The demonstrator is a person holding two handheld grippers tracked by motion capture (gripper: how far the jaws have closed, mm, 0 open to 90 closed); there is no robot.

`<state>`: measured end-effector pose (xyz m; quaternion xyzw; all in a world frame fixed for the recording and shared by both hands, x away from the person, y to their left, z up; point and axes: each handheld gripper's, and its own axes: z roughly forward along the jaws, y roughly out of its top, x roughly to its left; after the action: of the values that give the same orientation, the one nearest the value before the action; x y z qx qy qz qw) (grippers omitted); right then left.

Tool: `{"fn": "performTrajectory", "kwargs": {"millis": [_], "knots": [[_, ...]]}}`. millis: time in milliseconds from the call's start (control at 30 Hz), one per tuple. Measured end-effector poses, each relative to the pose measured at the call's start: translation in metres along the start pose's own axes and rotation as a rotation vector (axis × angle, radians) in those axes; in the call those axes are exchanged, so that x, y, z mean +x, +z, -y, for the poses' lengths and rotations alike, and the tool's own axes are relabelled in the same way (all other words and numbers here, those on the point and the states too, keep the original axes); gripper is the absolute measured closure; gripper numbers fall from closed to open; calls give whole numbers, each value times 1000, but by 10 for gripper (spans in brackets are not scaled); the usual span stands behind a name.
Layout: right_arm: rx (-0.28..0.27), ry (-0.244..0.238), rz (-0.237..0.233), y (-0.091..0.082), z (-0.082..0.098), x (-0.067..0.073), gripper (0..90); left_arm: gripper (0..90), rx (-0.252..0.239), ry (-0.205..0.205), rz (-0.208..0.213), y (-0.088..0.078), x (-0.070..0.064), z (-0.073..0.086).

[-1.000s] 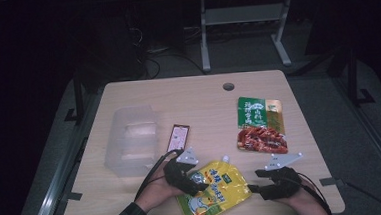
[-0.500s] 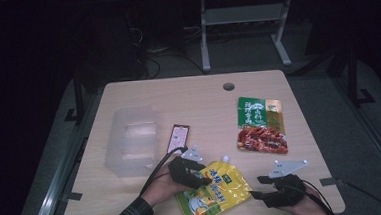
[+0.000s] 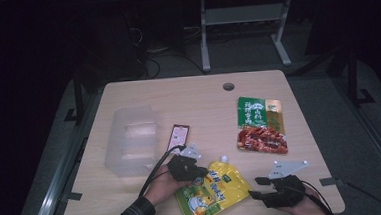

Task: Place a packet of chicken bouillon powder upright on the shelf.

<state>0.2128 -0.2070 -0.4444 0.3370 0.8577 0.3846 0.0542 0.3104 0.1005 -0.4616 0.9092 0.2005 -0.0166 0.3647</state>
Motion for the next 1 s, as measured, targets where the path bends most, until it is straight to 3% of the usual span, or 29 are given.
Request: {"fn": "performTrajectory", "kwargs": {"millis": [133, 233, 400, 700, 1000], "knots": [[-14, -7, -21, -1, -2, 2, 572, 876, -26, -12, -19, -3, 1, -1], [-21, -11, -33, -2, -2, 2, 623, 878, -72, -37, -34, -10, 2, -2], [-9, -13, -49, 0, -3, 4, 641, 885, -147, -53, -44, -25, 5, -4], [1, 36, -54, 10, -4, -1, 409, 885, -296, -77, -67, -56, 5, -10], [-81, 51, -76, 27, -25, -12, 292, 885, -373, -72, -67, -72, 4, -13]]}}
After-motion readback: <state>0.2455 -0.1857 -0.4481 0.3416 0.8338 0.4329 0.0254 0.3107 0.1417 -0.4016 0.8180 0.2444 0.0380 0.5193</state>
